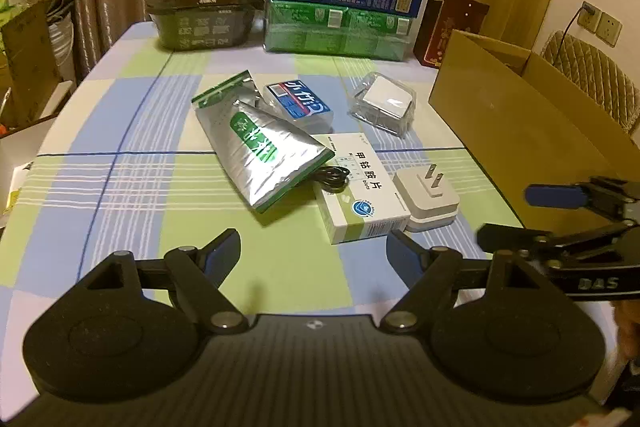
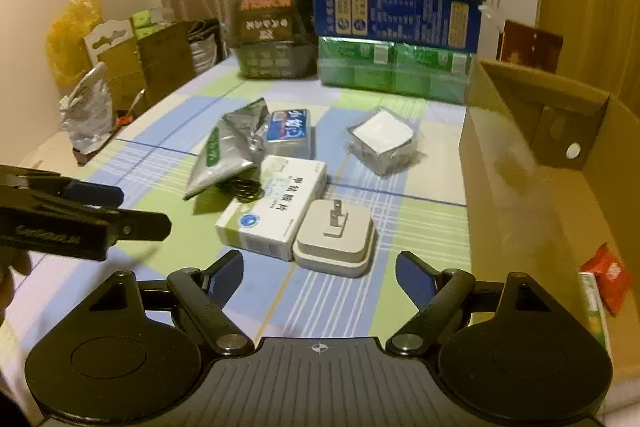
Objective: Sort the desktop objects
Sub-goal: 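Move both tools back to the table and grasp the white plug with the right tool, then lower the left tool onto the white medicine box and close on it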
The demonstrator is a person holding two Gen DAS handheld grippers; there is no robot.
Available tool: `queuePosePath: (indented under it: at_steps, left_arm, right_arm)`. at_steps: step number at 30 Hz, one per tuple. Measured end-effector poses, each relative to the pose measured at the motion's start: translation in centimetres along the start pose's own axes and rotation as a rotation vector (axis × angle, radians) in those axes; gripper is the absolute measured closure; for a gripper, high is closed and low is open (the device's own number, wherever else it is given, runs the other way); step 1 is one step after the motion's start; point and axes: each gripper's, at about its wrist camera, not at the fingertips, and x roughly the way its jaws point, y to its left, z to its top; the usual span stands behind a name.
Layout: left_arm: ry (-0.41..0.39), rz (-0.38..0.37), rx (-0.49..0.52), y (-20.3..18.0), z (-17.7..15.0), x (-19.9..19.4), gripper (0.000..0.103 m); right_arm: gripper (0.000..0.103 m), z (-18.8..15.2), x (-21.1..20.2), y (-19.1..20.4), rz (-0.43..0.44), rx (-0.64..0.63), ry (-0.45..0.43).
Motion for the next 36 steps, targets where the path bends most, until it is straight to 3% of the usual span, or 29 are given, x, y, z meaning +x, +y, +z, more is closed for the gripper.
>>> queuePosePath:
  at_steps: [7, 18, 25, 36]
  left_arm:
    - [0.002, 0.009, 0.013, -0.1, 1.2, 2.0, 0.027]
    - [0.013, -0.001, 0.005, 0.0, 2.0, 3.7, 0.027]
    - [0.018, -0.019, -0.002, -0.4, 1.8, 4.0, 0.027]
    - [0.024, -0.062, 0.023, -2.8, 1.1, 6.0, 0.027]
  right_arm:
    - [0.029, 0.6, 4.1, -1.4, -0.012, 0.066, 0.025]
    - [0.033, 0.9, 7.1, -2.2, -0.013, 0.105, 0.052]
    - [0.05, 0.9, 7.0, -2.4, -0.022, 0.108, 0.052]
    - [0.051, 0.2, 5.6, -4.0, -0.115, 0.164, 0.058]
